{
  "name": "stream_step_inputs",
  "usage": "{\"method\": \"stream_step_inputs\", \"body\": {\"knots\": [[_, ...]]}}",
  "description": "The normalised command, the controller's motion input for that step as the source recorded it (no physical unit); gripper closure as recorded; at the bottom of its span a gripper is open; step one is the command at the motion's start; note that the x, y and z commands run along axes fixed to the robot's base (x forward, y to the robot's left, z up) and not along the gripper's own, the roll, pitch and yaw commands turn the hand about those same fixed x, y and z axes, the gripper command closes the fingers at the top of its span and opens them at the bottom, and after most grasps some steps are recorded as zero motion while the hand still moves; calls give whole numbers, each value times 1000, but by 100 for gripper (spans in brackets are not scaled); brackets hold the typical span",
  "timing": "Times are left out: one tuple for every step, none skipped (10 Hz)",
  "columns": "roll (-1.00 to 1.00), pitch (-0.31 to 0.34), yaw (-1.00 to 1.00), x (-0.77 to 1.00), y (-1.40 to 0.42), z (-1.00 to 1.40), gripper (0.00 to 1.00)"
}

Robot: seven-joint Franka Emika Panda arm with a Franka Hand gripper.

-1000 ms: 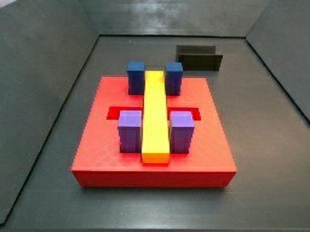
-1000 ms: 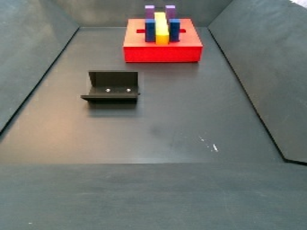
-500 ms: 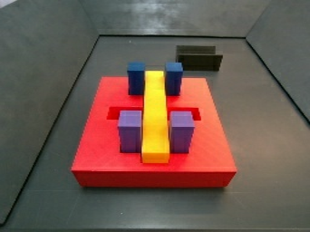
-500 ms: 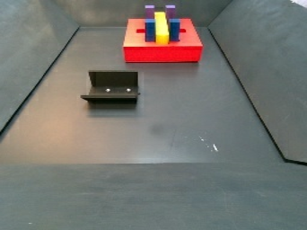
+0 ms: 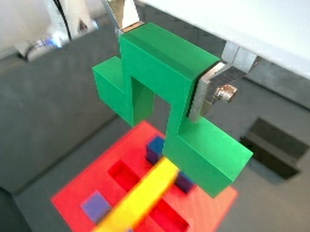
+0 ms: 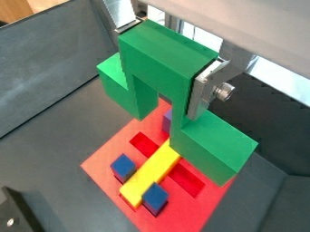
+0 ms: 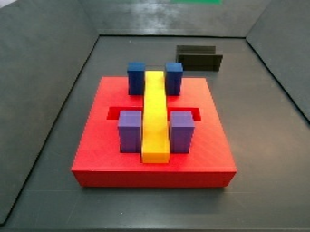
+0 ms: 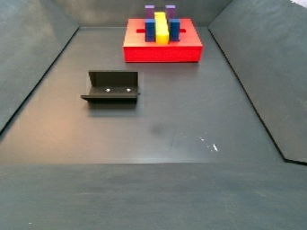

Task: Pick up the green object. Move up. Move to above the board. Insert the green object.
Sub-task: Insert the green object.

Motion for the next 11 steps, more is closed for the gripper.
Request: {"method": "stream_step_inputs", "body": {"knots": [[20,-176,114,483,-34,-817,100],[70,-156,151,526,0,-803,100],[144,-123,160,454,-77,-814,100],[174,-89,117,291,-220,-846,100],[226,-24,83,46,-363,-874,100],[227,-1,0,-51,-446,-946,100],[219,-7,0,-149,-374,-957,100],[181,-11,0,-63,-220,-811,100],[171,0,0,0,-89,-626,100],[116,0,-103,-97,100,-491,100],[0,0,-177,-240,114,-249,100]]}}
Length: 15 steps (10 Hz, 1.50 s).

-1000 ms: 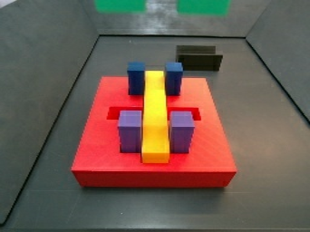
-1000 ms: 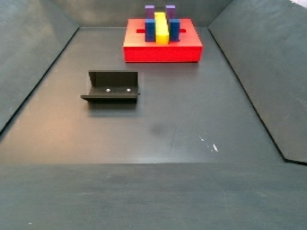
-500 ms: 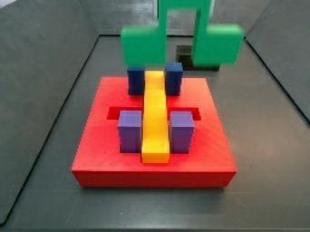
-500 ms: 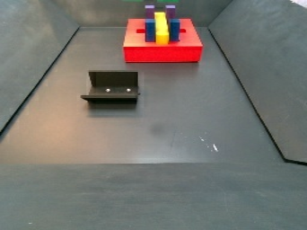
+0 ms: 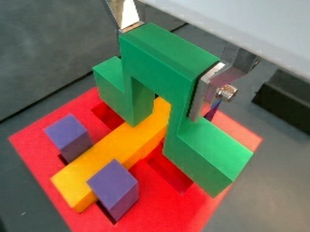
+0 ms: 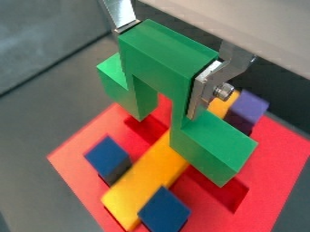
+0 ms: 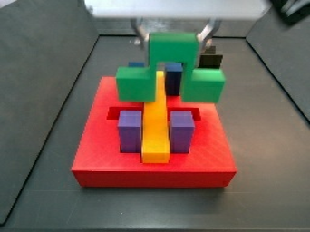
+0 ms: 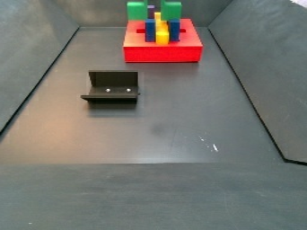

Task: Pick up the green object. Move up. Move to above the board. Insert the green object.
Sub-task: Insert the green object.

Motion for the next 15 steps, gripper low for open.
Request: {"method": "stream_step_inputs", "body": {"knots": [[-40,0,-86,-160,0,-131,100],[-46,0,-29,-86,0,-74,100],[-116,-13,-11,-51,0,0,100],[-136,-27,0,-71,0,0,100],[-43,-11,-31,-129,0,-3,100],[-11,-1,-31,-126,0,-9,100],[0,0,-34,-146,0,0,100],[-3,0,-91,-249,49,0,100],[0,-3,-49,-129,0,0,100],[0,0,0,-34,0,-17,100],[34,0,0,0,0,-143,100],[1,-23,0,23,-3,-243,100],[0,-74,3,146,-11,-334,100],[0,-90,0,169,0,-357,100],[0,-83,9,100,0,-326,100]]}}
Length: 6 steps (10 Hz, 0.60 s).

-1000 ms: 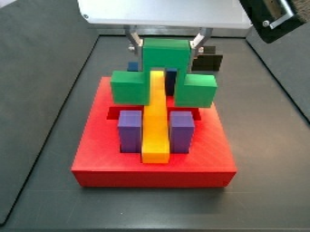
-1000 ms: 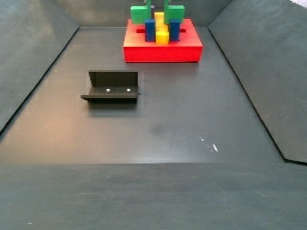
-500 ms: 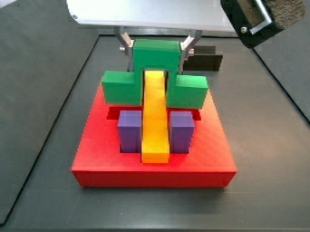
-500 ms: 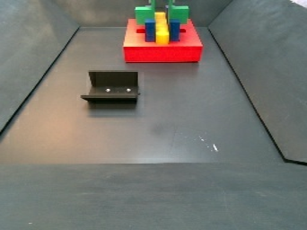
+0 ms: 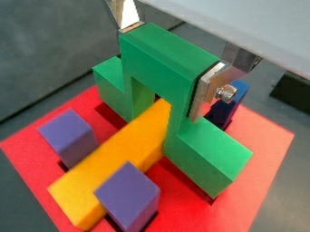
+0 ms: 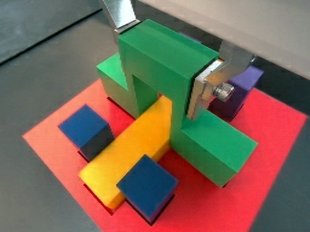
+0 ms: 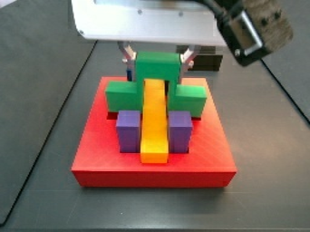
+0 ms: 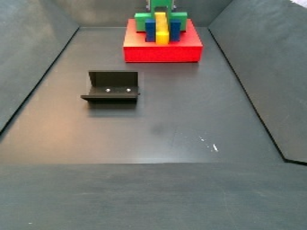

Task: Pick up the green object. Move up. Move to above the board. Insert the green object.
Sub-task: Insert the green object.

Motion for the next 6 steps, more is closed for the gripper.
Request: {"method": "stream_step_inputs", "body": {"knots": [[-39,-90,37,66,0,-220,100],[-70,-90,91,3,0,-111,100],[-101,-96,134,0,0,-63,100],[-59,-94,131,0,0,-129,100],[-61,-111,120,0,0,-220,100],[-46,-129,106,0,-43,-306,100]]}}
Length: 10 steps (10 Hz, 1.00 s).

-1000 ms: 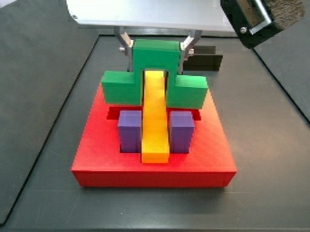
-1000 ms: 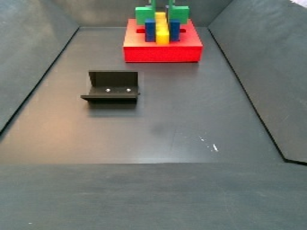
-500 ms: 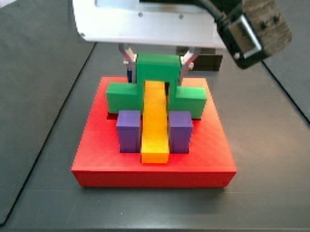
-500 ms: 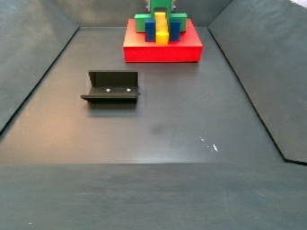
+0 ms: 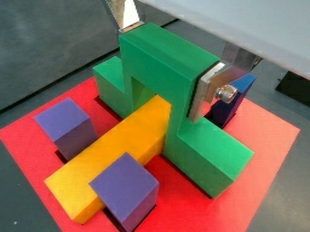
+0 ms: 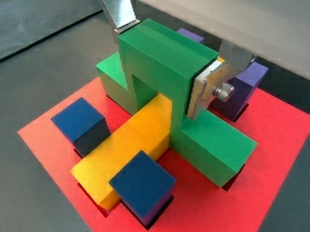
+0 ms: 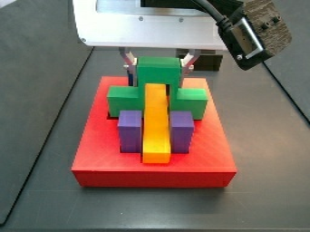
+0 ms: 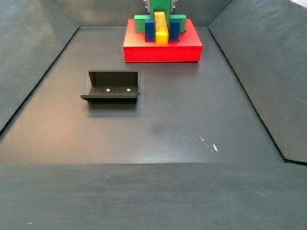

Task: Pick up the green object. Move up. Move to above the board. Insert the green object.
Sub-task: Insert the green object.

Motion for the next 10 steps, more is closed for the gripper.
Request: {"method": "stream_step_inputs", "body": {"knots": [[-20,-110,43,-14,0,-269,100],[0,-94,11,-9,0,-269,100],[0,-84,0,0,0,-294,100],[0,-81,0,0,0,-329,100],[0,-100,-3,0,0,-391,100],[0,-131,0,-9,0,-520,100],[0,-154,0,0,0,-654,100],[47,-170,-6,-6,0,-683,100],[7,-120,-71,-166,0,-431,100],[0,-107,-106,-317,0,-180,100]]}}
